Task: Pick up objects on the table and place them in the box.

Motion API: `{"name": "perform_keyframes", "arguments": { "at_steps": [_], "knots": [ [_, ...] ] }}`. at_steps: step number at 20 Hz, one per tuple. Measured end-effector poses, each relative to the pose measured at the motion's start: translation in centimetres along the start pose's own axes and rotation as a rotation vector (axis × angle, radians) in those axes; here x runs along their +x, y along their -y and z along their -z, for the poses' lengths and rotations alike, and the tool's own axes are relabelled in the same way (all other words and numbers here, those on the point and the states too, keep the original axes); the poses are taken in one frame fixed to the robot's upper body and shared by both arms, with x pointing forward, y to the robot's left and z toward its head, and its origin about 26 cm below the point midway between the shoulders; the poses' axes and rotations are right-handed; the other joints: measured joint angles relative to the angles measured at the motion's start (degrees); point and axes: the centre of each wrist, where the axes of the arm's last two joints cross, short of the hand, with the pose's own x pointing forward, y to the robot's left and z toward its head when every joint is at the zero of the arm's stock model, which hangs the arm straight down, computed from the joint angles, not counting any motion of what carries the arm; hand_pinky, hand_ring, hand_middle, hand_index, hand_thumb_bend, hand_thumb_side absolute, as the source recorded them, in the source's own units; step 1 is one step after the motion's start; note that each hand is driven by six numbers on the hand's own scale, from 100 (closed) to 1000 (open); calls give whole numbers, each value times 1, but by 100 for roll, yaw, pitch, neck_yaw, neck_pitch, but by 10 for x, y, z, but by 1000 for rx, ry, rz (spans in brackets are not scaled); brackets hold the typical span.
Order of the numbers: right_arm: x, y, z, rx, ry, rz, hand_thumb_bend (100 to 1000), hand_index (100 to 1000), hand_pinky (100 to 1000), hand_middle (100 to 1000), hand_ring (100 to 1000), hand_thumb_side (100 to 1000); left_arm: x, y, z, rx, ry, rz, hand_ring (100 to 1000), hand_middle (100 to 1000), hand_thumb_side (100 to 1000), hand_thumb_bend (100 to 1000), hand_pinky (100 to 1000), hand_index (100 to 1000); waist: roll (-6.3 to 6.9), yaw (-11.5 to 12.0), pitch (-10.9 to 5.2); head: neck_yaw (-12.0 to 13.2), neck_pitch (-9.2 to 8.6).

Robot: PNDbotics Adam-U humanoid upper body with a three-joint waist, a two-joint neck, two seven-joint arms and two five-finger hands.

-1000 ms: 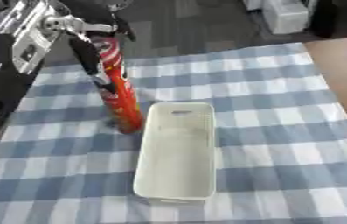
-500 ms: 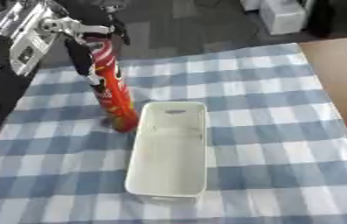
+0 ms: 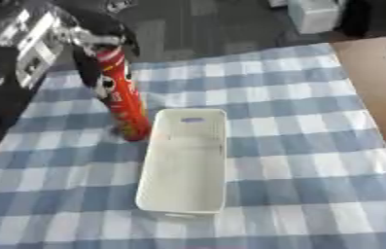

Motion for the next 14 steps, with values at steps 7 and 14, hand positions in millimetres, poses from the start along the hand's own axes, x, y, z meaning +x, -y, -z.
{"name": "perform_keyframes", "arguments": {
  "at_steps": [7, 14],
  "knots": [
    [0, 0, 0, 0, 0, 0, 100, 813, 906, 885, 935, 524, 0, 0, 0, 0, -1, 5, 748, 837, 561, 787, 497, 878, -4, -8, 1, -1, 3],
    [0, 0, 0, 0, 0, 0, 100, 813, 907, 885, 935, 524, 3, 0, 1, 13, 14, 5, 452, 464, 231, 482, 100, 457, -7, -14, 2, -1, 35]
  ]
}}
